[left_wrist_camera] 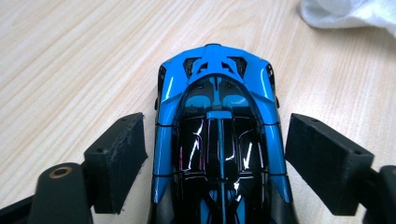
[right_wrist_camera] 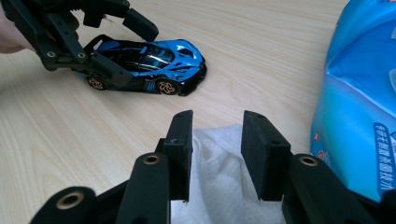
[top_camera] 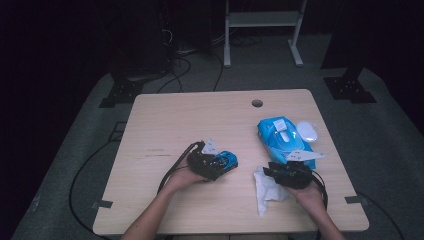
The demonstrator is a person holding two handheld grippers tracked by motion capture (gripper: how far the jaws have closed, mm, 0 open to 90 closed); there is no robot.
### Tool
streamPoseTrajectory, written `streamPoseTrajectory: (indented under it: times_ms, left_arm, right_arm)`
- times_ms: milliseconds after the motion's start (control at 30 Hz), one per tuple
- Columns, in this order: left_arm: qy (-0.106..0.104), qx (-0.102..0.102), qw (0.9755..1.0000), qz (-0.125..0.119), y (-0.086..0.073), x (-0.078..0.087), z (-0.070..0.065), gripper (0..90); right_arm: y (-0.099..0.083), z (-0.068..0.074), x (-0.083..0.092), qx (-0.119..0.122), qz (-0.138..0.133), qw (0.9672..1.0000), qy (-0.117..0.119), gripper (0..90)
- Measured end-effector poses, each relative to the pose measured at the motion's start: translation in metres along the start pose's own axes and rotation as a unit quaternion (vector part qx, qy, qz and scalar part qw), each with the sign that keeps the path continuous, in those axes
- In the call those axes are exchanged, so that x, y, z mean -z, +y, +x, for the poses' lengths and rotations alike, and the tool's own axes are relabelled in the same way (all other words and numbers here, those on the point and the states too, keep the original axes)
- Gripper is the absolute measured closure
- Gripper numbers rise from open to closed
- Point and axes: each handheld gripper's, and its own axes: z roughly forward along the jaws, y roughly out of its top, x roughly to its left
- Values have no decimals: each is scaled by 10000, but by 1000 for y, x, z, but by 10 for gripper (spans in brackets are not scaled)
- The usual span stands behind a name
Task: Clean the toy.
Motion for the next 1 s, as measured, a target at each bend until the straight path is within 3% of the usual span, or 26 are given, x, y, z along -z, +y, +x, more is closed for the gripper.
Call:
streamPoseTrajectory:
  times_ms: [533, 1000]
  left_arm:
    - [66, 209, 9990, -399, -15, 29, 4, 166]
    - [118, 428, 9975, -551, -32, 48, 6, 143]
  right_arm:
    - [0, -3, 5, -115, -152, 9997, 135, 552]
    - [0, -4, 5, -175, -137, 9996, 163, 517]
